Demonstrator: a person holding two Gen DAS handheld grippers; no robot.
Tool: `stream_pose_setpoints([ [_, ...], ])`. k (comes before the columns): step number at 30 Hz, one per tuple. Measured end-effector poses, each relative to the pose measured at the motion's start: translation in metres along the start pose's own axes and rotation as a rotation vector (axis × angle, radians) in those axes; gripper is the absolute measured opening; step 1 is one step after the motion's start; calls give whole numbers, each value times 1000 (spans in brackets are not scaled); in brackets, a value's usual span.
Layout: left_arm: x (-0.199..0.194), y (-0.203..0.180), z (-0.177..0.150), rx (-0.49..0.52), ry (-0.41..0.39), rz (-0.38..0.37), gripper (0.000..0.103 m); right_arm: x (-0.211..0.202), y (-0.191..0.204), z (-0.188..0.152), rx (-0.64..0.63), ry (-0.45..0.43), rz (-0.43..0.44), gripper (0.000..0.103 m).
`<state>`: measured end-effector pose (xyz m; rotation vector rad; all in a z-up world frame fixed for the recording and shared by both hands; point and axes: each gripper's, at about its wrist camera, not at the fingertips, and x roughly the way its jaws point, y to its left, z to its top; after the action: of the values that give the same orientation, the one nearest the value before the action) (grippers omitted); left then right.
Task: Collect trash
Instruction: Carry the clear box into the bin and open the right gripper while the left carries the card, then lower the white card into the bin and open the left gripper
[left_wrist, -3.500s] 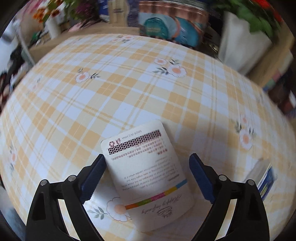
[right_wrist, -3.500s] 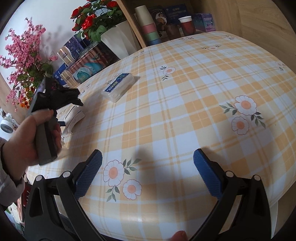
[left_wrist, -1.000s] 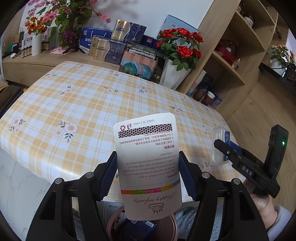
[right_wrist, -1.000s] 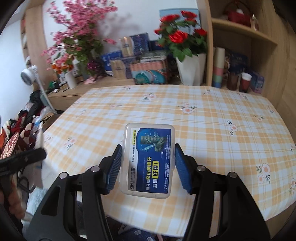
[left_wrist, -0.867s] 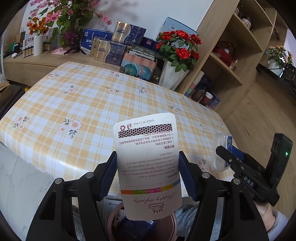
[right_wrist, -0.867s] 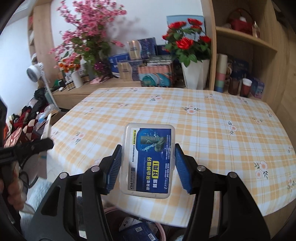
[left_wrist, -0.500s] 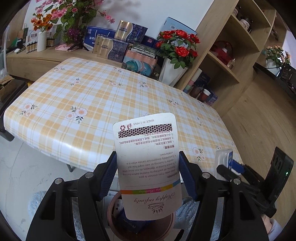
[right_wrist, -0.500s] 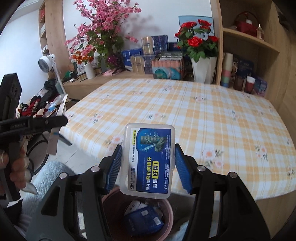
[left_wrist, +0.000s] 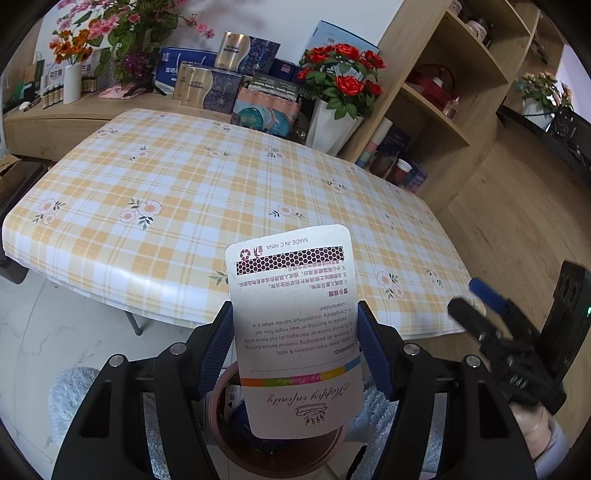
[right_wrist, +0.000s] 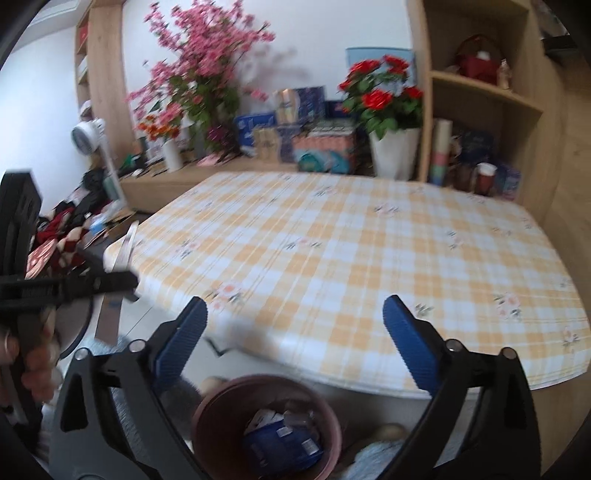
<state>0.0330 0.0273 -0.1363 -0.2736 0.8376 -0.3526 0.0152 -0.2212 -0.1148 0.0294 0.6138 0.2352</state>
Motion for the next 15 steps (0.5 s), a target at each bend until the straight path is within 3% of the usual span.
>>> stream_pose_setpoints([
  [12,31,-21,-18,65,102,-17,65,-6,-34,11,48,-93,-161,97],
  [15,39,-28,-25,79,130,-27,66,-5,-37,9,51,-97,-154,97],
])
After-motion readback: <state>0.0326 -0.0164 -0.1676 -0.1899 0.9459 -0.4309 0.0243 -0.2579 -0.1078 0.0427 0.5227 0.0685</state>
